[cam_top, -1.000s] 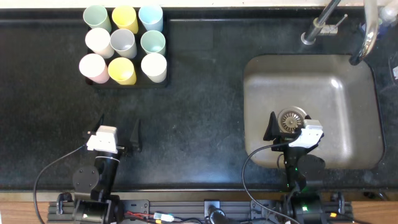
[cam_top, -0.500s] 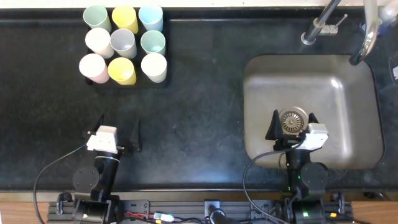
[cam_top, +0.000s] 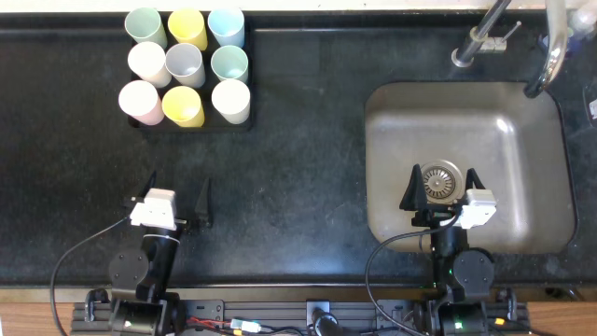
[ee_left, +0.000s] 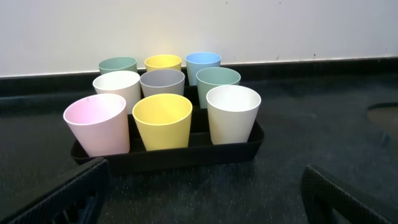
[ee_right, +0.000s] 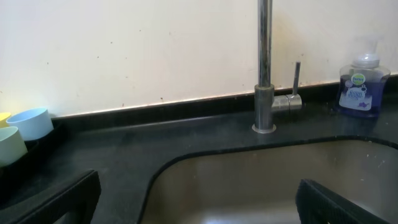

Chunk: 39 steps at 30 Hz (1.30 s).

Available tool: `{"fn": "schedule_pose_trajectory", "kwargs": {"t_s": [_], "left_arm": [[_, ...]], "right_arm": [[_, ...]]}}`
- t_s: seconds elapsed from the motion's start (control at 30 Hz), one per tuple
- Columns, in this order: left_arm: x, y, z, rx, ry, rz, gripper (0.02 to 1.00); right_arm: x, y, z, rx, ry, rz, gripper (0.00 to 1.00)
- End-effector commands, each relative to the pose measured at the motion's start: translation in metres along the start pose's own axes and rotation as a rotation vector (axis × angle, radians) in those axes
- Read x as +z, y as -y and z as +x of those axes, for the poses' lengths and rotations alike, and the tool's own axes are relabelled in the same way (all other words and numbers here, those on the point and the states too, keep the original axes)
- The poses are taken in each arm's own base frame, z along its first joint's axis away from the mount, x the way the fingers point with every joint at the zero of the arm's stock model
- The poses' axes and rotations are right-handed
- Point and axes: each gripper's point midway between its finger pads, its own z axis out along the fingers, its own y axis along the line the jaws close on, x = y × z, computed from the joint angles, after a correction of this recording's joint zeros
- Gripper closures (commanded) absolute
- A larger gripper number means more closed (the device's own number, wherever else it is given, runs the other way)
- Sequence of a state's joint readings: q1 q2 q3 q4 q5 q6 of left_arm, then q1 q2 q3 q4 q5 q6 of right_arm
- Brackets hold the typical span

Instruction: Store Cups

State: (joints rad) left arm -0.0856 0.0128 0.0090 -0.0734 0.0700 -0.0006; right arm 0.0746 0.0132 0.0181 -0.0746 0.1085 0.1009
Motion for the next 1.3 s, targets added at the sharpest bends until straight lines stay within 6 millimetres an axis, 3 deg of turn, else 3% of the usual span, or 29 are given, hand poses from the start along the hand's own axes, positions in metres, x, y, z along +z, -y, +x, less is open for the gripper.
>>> {"fn": "schedule_pose_trajectory", "kwargs": {"t_s": [0.03, 1.03, 1.3], "left_arm": [[-0.0005, 0.0012, -0.0008, -0.014, 0.005, 0.004, 0.02], [-0.0005, 0.0012, -0.0008, -0.014, 0.005, 0.004, 0.018], [-0.0005, 0.0012, -0.0007, -0.014, 0.005, 0.004, 0.018]], "right_arm": [[0.0001, -0.0021, 0.0036, -0.001, -0.001, -0.012, 0.001], [0.0001, -0.0019, 0.0036, -0.005, -0.001, -0.011, 0.003], [0.0002, -0.0019, 0.0037, -0.09, -0.001, -0.011, 0.003]]}}
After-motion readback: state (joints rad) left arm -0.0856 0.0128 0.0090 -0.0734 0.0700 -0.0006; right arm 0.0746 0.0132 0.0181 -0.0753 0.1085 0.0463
